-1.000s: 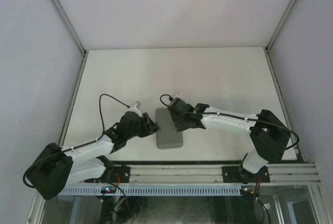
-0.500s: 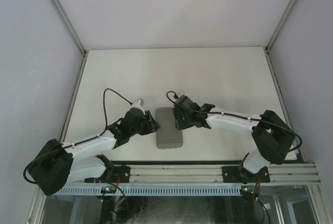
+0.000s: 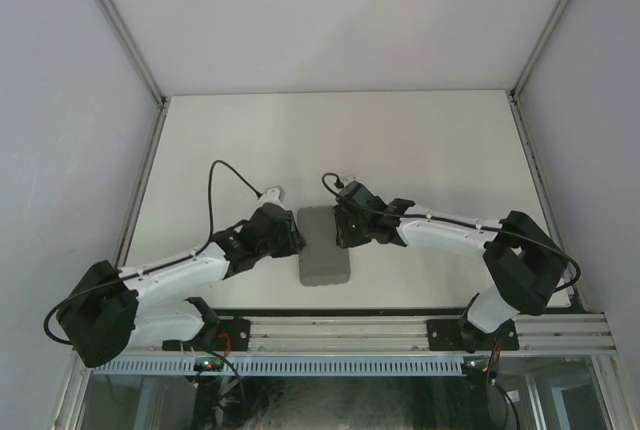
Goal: Sort the tools into containers
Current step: Close the storage box at the center of the board.
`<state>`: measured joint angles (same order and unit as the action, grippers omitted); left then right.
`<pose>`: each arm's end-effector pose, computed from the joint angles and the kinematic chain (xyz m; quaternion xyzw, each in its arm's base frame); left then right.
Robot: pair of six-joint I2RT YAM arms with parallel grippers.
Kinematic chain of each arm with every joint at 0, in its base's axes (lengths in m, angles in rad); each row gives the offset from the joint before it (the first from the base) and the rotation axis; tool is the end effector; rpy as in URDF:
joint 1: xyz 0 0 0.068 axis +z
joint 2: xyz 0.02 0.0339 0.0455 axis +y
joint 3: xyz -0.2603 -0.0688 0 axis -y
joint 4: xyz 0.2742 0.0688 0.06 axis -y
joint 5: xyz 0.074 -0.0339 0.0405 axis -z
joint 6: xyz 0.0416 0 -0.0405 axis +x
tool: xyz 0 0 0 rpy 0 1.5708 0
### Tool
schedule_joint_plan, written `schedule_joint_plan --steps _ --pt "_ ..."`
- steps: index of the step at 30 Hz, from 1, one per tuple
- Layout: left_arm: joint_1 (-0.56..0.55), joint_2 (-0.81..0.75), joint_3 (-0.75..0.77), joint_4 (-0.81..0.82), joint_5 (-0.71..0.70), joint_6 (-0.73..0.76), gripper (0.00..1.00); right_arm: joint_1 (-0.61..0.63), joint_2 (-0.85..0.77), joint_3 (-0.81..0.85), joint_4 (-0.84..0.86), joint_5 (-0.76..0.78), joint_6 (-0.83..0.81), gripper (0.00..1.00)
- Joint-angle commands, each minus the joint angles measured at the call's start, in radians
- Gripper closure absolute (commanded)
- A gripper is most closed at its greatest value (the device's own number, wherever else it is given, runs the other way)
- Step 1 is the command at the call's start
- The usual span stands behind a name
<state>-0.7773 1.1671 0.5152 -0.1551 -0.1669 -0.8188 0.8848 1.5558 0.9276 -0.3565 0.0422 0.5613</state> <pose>0.1842 -0.1716 0.1511 -0.0502 0.9239 -0.2119 0.3146 0.2149 0.2598 0.1649 -0.1481 0.9456 0.1760 0.2299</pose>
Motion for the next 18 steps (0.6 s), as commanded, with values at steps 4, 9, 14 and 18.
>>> schedule_joint_plan --steps 4,9,14,18 --pt "-0.02 0.037 0.046 -0.112 -0.07 0.04 0.64 0.0 0.003 -0.019 0.017 -0.016 0.007 0.71" --pt "-0.028 0.048 0.06 -0.136 -0.08 0.043 0.66 0.002 0.009 -0.021 0.023 -0.023 0.007 0.71" --pt "-0.038 0.061 0.08 -0.167 -0.091 0.043 0.68 0.003 0.014 -0.021 0.027 -0.025 0.009 0.71" --pt "-0.05 0.078 0.097 -0.186 -0.102 0.043 0.68 0.002 0.016 -0.02 0.026 -0.025 0.009 0.72"
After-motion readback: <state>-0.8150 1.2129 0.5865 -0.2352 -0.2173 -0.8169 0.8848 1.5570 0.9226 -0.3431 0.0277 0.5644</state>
